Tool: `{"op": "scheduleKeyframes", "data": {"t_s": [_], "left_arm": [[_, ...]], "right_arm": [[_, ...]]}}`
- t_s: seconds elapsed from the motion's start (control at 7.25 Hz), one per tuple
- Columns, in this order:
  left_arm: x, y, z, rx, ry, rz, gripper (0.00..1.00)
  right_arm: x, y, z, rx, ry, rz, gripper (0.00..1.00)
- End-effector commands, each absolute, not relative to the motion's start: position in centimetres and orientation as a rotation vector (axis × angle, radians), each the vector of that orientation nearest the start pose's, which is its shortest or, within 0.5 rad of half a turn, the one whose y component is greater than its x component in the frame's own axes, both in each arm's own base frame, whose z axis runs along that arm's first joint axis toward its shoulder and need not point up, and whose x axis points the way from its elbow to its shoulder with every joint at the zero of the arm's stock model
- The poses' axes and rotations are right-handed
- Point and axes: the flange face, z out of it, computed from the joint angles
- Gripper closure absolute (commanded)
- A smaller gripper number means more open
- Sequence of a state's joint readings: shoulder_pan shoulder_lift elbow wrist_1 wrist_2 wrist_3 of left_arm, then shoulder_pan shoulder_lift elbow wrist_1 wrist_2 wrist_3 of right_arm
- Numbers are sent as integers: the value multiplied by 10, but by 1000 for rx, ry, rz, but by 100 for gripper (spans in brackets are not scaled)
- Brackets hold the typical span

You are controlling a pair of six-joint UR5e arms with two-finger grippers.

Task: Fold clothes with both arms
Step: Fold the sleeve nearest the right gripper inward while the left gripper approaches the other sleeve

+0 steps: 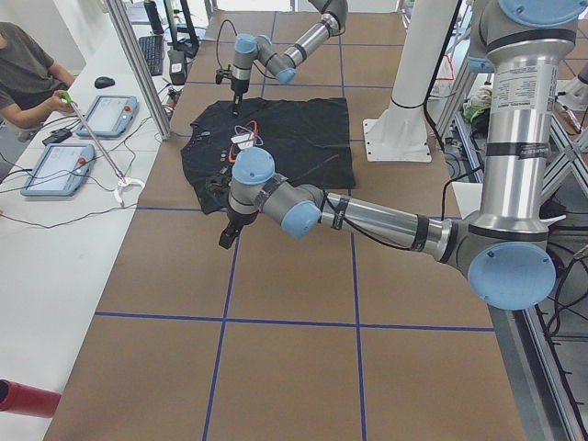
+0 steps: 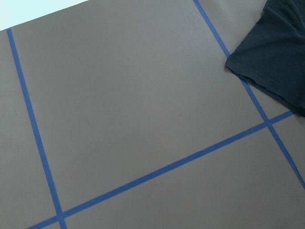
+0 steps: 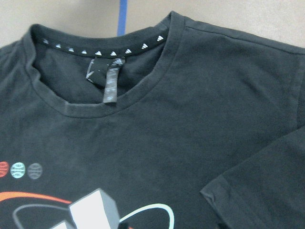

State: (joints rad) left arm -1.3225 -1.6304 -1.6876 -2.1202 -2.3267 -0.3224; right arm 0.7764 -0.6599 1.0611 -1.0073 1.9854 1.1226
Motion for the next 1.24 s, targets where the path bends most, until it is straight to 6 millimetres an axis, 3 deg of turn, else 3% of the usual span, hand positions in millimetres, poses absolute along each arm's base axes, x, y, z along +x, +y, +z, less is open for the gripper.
{"op": "scheduleKeyframes", "data": {"t_s": [0.0,0.28,0.41,0.69,0.83,1.1], "left_arm": [[160,-590,488,393,963,194,0],[245,-649,460,351,984,256,2],[273,-670,454,346,989,275,6],[304,-705,469,394,1004,307,18],[312,-712,470,411,981,297,24],[328,-717,484,401,981,295,48]], "right_arm": [[-486,-617,238,169,-1067,113,0],[-433,-577,286,162,-1064,122,0],[-415,-562,304,160,-1062,126,0],[-393,-540,324,157,-1058,127,0],[-391,-538,326,156,-1056,130,0],[-394,-538,330,156,-1048,133,0]]}}
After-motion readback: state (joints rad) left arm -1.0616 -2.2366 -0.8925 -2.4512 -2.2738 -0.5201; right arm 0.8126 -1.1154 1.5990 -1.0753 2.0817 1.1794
